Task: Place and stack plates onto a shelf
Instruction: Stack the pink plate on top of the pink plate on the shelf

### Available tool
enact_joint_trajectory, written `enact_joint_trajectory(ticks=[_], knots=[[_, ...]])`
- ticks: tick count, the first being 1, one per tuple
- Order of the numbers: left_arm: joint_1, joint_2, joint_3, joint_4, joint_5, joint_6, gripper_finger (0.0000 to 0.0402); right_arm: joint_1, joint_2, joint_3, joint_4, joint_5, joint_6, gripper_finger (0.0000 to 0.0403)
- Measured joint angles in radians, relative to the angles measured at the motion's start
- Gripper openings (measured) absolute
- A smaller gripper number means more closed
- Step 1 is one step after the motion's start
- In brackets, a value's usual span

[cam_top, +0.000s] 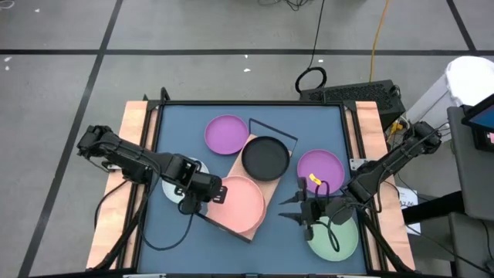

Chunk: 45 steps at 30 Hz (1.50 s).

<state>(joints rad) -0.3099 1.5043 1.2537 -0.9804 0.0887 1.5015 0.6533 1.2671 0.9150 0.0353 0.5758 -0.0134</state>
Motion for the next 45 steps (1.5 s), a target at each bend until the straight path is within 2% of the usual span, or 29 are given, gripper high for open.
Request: enact_joint_trajectory(ticks=[13, 21, 45], knots=[[0.02, 0.001, 0.0, 0.025, 0.06, 0.058, 0.0014, 0.0, 0.0, 0.0, 0.0, 0.0, 0.0, 0.013], [0.036, 0.06, 0.001, 0.059, 0.068, 0.065, 0.0014, 0.0, 0.001, 0.0, 0.007, 0.0, -0.002, 0.013], [0.043, 0.116, -0.001, 0.048, 0.072, -0.056, 0.0015, 0.0, 0.001, 0.0, 0.014, -0.001, -0.01, 0.013]])
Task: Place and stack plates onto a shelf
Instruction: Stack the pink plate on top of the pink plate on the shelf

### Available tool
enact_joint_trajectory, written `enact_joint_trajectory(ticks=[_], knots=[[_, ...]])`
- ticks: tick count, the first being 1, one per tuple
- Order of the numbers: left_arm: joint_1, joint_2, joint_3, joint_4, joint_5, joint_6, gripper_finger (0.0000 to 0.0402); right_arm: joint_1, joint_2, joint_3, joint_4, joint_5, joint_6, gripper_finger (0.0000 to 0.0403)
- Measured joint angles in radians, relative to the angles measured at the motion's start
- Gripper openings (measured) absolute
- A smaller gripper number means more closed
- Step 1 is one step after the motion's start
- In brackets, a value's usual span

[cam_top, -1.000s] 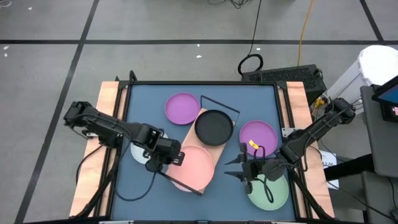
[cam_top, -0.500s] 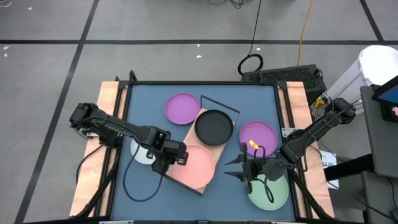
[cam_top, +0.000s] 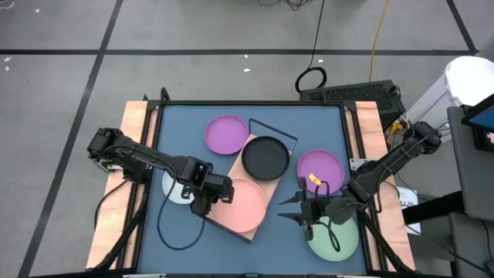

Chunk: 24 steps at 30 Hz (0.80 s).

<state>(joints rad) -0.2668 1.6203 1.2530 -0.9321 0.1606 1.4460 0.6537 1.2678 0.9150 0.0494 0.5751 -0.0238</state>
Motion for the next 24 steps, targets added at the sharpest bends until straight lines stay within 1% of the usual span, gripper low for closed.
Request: enact_joint_trajectory(ticks=[4, 10, 14, 18, 21, 24], knots=[[-0.003, 0.0, 0.0, 0.001, 0.056, -0.017, 0.0015, 0.0, 0.0, 0.0, 0.0, 0.0, 0.0, 0.013], [-0.003, 0.0, 0.0, 0.013, 0.059, -0.049, 0.0017, 0.0, 0.0, 0.0, 0.0, 0.0, 0.0, 0.013], [-0.003, 0.0, 0.0, 0.054, 0.049, -0.107, 0.0044, 0.0, 0.0, 0.0, 0.0, 0.0, 0.0, 0.013], [-0.003, 0.0, 0.0, 0.062, 0.048, -0.116, 0.0077, 0.0, 0.0, 0.0, 0.0, 0.0, 0.0, 0.013], [-0.003, 0.0, 0.0, 0.061, 0.048, -0.138, 0.0084, 0.0, 0.0, 0.0, 0.0, 0.0, 0.0, 0.013], [-0.003, 0.0, 0.0, 0.06, 0.047, -0.191, 0.0085, 0.0, 0.0, 0.0, -0.001, 0.0, 0.012, 0.013]])
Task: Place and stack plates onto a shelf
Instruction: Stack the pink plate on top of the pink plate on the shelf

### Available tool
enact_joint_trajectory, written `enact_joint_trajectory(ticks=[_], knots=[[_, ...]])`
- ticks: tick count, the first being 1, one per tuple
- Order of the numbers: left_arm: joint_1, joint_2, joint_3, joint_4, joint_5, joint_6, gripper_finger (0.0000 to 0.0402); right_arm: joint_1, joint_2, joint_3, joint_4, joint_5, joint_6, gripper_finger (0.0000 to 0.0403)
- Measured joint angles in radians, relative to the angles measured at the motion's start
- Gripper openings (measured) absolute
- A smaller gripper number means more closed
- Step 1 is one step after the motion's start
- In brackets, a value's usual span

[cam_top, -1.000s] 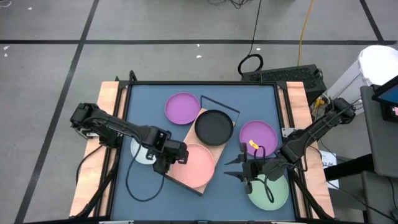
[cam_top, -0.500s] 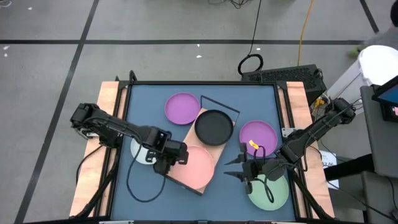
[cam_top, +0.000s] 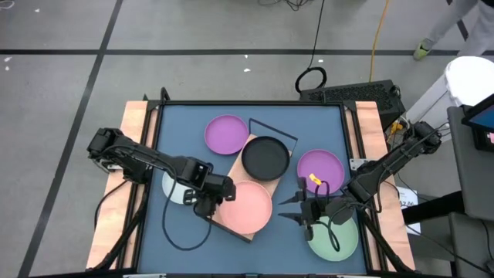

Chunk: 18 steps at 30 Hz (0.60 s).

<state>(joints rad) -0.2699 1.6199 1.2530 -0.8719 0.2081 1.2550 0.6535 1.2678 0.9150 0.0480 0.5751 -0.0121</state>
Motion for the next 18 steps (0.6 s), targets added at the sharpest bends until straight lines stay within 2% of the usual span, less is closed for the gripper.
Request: enact_joint_trajectory(ticks=[7, 9, 13, 18], knots=[[0.008, 0.0, 0.0, -0.001, -0.036, -0.283, 0.0085, -0.008, 0.018, -0.027, -0.024, -0.004, 0.116, 0.0125], [0.017, 0.0, 0.0, 0.0, -0.048, -0.346, 0.0085, -0.01, 0.027, -0.049, -0.029, -0.042, 0.152, 0.0114], [0.052, -0.007, 0.0, 0.026, -0.055, -0.454, 0.0085, -0.018, 0.055, -0.089, -0.009, -0.106, 0.221, 0.007], [0.121, -0.066, 0.0, 0.06, -0.13, -0.581, 0.0085, -0.025, 0.147, -0.118, 0.046, -0.108, 0.265, 0.0007]])
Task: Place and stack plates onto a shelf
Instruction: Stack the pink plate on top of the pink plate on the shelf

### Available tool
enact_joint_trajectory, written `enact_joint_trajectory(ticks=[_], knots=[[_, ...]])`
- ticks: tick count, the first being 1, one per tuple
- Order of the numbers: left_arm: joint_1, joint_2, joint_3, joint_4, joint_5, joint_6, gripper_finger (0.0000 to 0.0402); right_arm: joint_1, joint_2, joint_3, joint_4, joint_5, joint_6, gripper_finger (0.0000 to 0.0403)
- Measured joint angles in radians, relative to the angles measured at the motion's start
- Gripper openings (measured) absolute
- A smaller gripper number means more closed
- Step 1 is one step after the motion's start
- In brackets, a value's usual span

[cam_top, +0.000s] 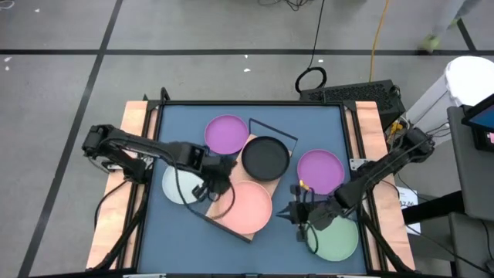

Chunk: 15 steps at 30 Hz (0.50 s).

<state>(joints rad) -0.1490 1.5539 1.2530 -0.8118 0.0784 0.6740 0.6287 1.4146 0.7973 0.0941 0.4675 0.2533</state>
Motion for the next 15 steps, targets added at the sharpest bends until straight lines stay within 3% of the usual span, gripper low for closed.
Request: enact_joint_trajectory(ticks=[9, 15], knots=[[0.093, -0.244, -0.036, 0.062, -0.097, -0.222, 0.0085, 0.002, 0.136, 0.0, 0.048, -0.024, 0.053, 0.0001], [0.092, -0.434, -0.291, 0.339, -0.122, -0.28, 0.0085, -0.011, 0.185, 0.0, 0.121, -0.024, 0.051, 0.0001]])
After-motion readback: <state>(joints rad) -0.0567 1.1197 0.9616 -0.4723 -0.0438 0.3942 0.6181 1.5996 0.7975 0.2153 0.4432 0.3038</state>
